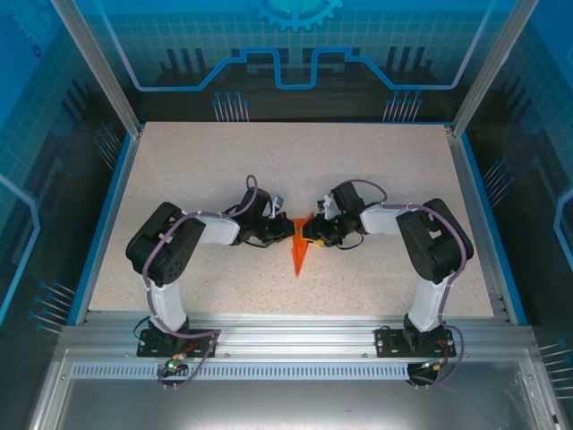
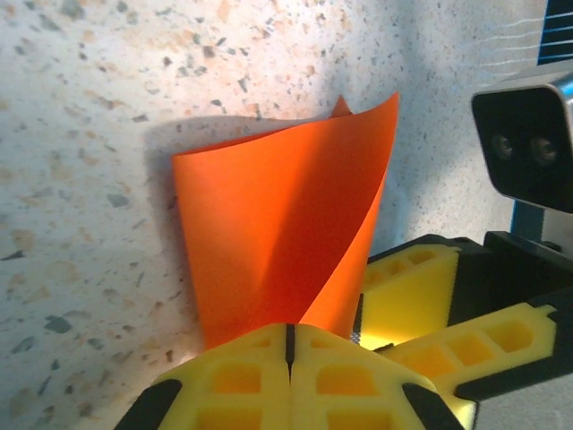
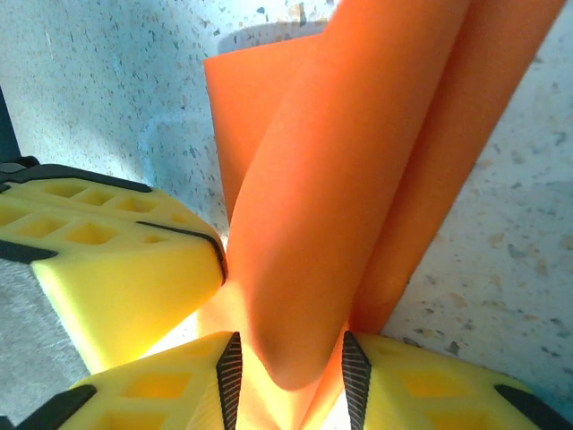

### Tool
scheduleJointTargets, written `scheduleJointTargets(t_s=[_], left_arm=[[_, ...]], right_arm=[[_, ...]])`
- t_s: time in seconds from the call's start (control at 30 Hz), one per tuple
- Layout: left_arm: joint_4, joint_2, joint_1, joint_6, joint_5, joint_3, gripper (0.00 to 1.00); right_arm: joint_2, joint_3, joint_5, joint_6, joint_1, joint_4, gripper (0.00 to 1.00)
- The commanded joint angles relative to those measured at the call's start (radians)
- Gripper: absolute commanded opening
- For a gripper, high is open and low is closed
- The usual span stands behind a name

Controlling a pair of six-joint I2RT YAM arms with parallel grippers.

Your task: Fold a paper plane with a square sheet of paper (fold left side to right side)

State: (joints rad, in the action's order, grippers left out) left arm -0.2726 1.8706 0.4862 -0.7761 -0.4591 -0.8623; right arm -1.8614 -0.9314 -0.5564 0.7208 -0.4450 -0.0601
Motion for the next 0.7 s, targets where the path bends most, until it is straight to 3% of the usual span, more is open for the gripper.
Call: scheduleJointTargets(t_s=[0.0, 0.67], left_arm=[[0.043, -0.005, -0.006, 0.040, 0.031, -0.003, 0.02], [0.033, 0.070, -0.009, 0.049, 0.037, -0.031, 0.02]], right_arm=[[-0.058, 0.002, 0.058, -0.035, -0.028, -0.021, 0.38], [-0.037, 0.000, 0.047, -0.047, -0.028, -0.027, 0.39]])
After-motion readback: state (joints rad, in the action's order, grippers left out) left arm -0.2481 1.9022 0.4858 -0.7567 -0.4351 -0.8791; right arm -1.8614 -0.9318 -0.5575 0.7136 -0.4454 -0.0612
